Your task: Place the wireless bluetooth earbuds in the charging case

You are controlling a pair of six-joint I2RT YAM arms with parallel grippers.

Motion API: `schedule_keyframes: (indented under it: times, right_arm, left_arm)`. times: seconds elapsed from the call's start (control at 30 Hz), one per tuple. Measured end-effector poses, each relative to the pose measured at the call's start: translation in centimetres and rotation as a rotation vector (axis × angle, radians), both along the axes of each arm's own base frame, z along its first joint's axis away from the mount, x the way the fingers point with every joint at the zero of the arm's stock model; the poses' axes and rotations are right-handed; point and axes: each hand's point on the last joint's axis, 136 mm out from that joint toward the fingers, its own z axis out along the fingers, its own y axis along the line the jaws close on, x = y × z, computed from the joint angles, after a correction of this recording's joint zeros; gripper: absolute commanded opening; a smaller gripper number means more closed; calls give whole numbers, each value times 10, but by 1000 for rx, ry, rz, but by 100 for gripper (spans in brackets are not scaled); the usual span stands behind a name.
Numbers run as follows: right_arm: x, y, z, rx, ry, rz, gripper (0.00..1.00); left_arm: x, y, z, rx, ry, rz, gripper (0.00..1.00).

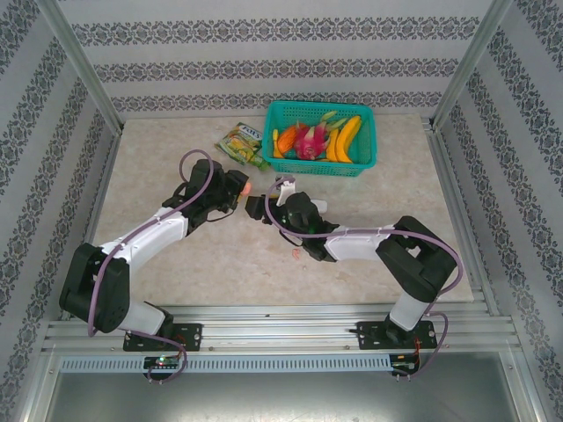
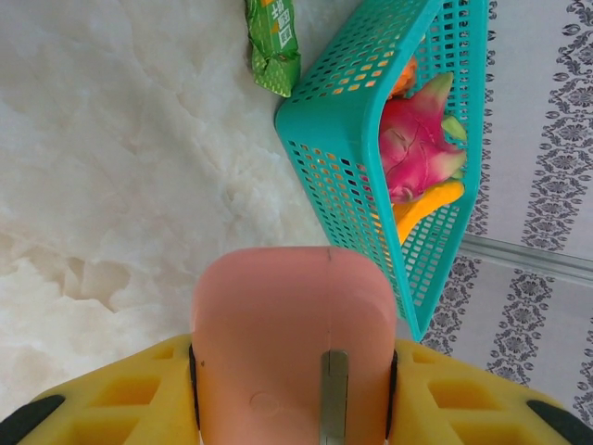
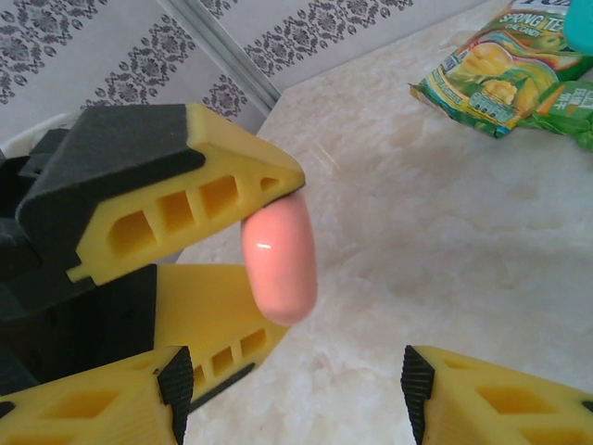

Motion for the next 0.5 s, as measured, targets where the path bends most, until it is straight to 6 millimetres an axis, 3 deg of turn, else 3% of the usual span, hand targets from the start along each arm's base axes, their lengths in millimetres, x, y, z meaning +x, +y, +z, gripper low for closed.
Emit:
schedule_keyframes:
  times: [0.5]
  right_arm:
    - [14,-2,2,21,8,27,55]
  left_arm:
    - [-6,-15,2,-16,5,-18,28]
